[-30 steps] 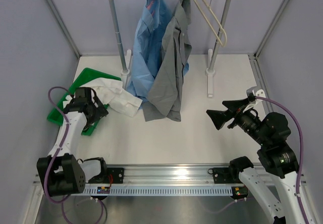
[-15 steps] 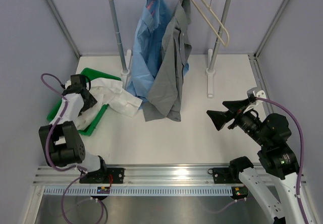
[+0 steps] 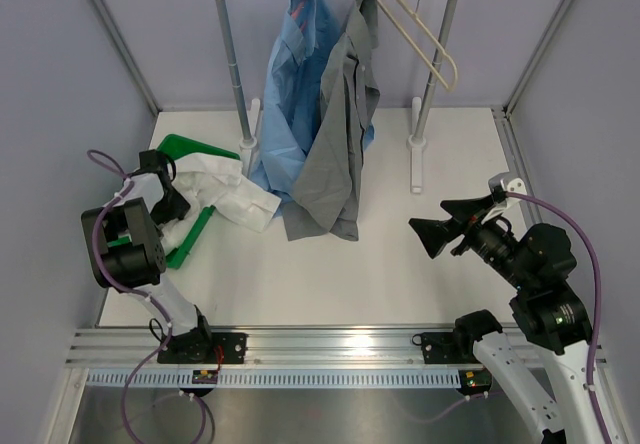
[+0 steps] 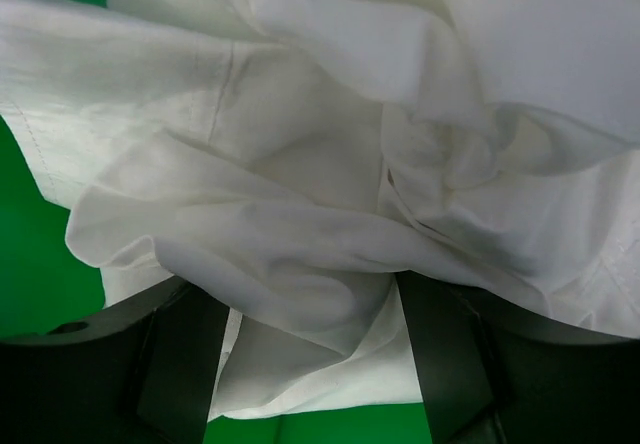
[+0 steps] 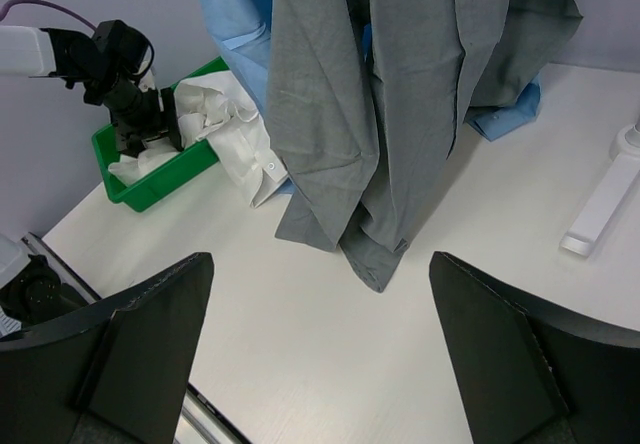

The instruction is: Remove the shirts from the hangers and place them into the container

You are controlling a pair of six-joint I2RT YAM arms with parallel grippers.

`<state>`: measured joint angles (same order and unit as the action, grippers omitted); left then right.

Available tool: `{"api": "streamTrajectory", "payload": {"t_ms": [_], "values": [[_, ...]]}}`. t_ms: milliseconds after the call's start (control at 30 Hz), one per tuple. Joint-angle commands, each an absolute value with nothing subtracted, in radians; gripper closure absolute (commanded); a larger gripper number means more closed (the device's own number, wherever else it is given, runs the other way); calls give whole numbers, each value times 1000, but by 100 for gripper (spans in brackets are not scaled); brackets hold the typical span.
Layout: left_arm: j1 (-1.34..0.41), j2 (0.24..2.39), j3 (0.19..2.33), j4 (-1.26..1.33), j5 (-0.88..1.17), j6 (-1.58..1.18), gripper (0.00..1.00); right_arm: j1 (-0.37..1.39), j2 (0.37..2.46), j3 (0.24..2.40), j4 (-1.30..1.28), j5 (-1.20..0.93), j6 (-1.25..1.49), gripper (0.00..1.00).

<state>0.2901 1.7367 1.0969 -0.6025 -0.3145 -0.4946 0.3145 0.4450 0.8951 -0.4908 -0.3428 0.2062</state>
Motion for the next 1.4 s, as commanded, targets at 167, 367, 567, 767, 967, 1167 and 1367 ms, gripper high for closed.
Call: {"api": "streamTrajectory", "payload": {"t_ms": [167, 367, 567, 767, 967, 1167, 1367], "values": [[302, 1625, 1118, -618, -364, -497, 9, 325, 456, 894, -460, -354, 212, 1], [261, 1474, 1140, -652, -382, -480, 1, 327, 465, 894, -457, -364, 215, 1], [157, 1349, 1152, -689, -436, -448, 1, 325, 468, 894, -453, -362, 215, 0], [-116, 1252, 1134, -718, -514, -445, 1, 325, 474, 893, -449, -367, 216, 1], [-409, 1290, 1114, -712, -592, -551, 1, 325, 477, 893, -453, -367, 216, 0], [-601, 1442, 1124, -675, -646, -630, 1, 325, 468, 893, -457, -359, 215, 0], [-646, 1597, 1089, -571, -673, -678, 1, 325, 466, 893, -460, -356, 215, 0]]}}
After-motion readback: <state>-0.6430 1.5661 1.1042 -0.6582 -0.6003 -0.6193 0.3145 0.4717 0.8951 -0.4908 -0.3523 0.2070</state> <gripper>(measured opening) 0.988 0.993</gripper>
